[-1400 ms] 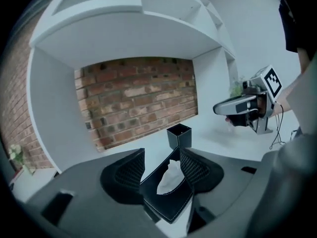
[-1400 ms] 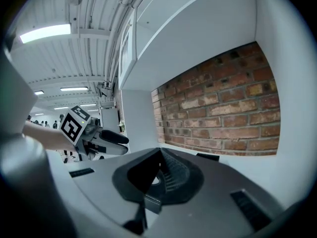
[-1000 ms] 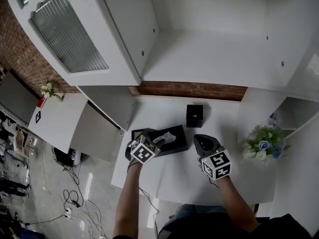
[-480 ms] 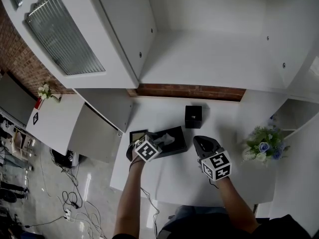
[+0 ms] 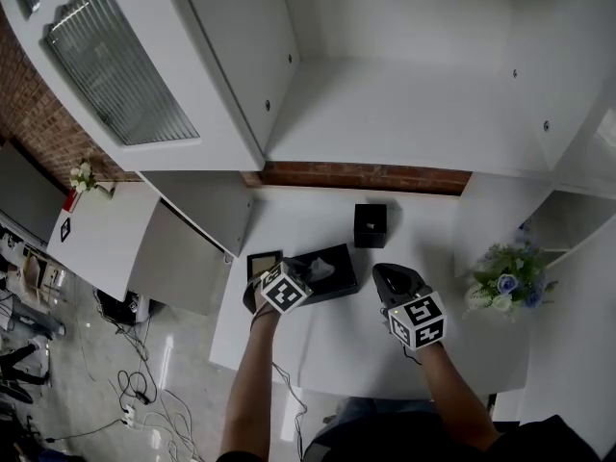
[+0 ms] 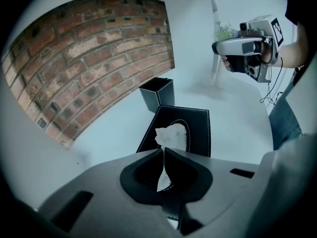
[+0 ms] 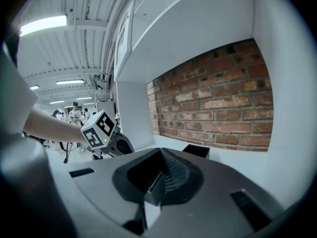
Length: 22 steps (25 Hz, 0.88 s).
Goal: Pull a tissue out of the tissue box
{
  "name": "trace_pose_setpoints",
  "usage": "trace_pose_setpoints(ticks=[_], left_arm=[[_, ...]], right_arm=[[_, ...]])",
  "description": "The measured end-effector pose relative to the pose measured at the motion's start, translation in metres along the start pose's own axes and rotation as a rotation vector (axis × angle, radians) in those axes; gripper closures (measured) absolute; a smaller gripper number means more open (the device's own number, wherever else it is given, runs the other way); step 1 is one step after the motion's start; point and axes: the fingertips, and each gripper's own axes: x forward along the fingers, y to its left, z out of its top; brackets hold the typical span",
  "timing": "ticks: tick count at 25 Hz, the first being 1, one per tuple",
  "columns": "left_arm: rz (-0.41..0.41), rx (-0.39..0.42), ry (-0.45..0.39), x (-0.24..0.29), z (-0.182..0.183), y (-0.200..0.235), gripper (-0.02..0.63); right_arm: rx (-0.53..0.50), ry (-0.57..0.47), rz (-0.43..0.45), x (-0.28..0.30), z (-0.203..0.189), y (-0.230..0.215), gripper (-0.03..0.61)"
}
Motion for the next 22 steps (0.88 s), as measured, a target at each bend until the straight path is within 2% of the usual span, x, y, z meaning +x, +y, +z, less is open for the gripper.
trace_pose_setpoints(ticks=[7,22], left_arm=[[0.015,0.001,-0.010,-0.002,0.001,-0.002,0.603],[0.207,-0.008,-0.105,-0.039,0.022,0.030,0.603]], right_arm=[[-0.003,-0.003,0.004,-0.002,0.001,0.003,0.580],[-0.013,-0.022,0.013,-0.006,0.010,0.008,0.580]])
